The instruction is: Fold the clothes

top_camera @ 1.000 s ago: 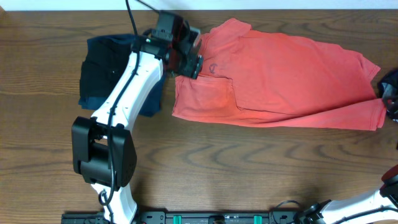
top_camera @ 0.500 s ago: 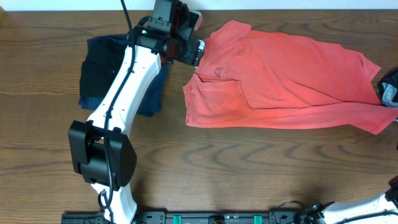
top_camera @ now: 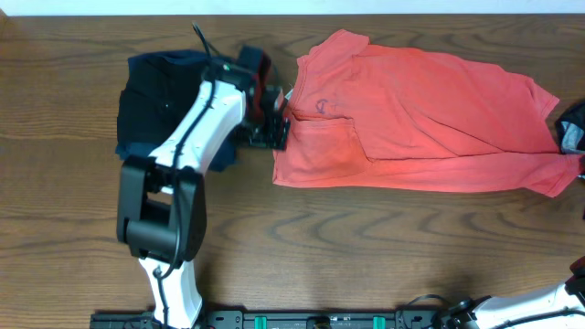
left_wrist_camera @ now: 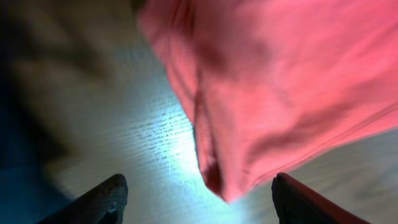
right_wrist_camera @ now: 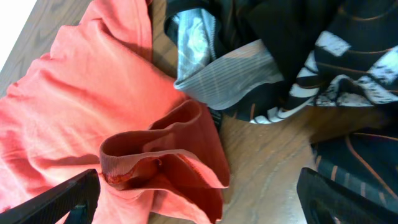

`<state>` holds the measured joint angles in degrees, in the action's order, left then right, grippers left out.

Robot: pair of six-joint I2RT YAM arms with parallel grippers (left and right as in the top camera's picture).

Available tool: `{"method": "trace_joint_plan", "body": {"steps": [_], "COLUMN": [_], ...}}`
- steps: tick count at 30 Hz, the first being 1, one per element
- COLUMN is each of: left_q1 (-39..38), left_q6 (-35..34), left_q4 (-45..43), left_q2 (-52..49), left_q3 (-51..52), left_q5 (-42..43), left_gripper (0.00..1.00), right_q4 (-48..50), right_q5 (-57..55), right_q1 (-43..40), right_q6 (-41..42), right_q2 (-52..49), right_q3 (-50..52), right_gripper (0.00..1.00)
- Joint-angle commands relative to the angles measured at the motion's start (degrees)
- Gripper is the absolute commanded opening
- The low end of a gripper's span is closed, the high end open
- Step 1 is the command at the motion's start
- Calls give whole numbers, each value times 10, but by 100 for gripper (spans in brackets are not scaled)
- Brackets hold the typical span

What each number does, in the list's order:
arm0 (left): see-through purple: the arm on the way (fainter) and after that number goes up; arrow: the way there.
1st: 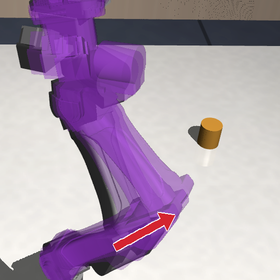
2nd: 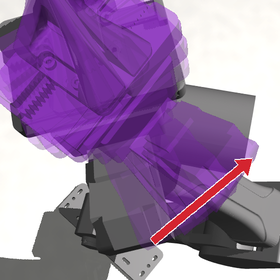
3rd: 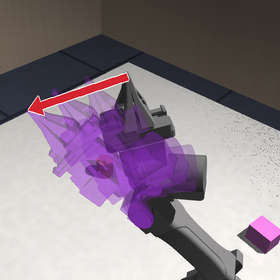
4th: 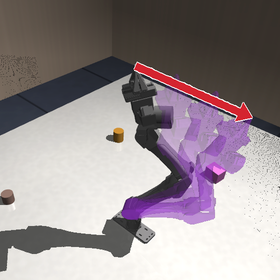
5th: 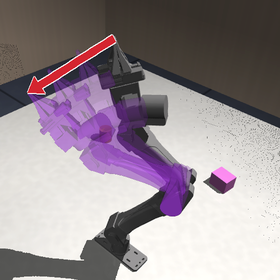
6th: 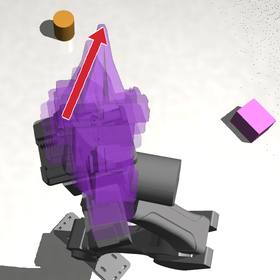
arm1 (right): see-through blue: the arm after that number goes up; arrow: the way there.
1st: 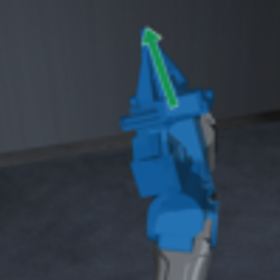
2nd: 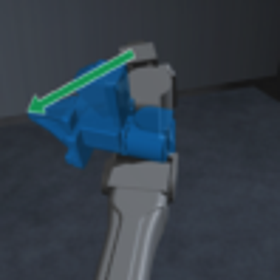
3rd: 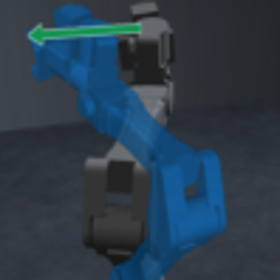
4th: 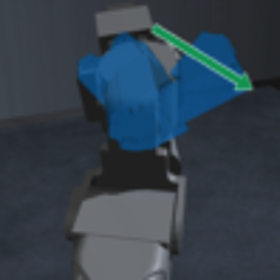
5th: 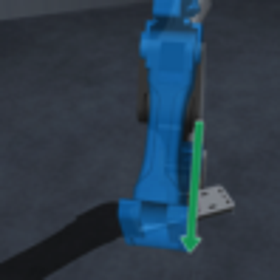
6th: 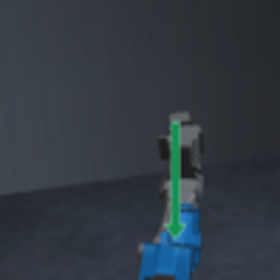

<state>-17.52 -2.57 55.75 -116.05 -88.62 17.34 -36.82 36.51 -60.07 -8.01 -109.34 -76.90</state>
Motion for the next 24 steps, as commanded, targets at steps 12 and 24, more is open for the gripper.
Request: {"method": "trace_joint_plan", "body": {"steps": [12, 24], "left_q1": [-17, 80], "left_q6": [-63, -63], "left_q4": [-40, -34], "left_q2": [-4, -2], "left_q3": [117, 90], "left_q5": [80, -3], "left_gripper": [55, 6], "right_q4": [-11, -37], "right_q5": [14, -125], "right_q1": [25, 25], "right_q6": [-6, -19], "right_q2": [0, 0], "right_q3": [-15, -9], "right_gripper": [96, 99]}}
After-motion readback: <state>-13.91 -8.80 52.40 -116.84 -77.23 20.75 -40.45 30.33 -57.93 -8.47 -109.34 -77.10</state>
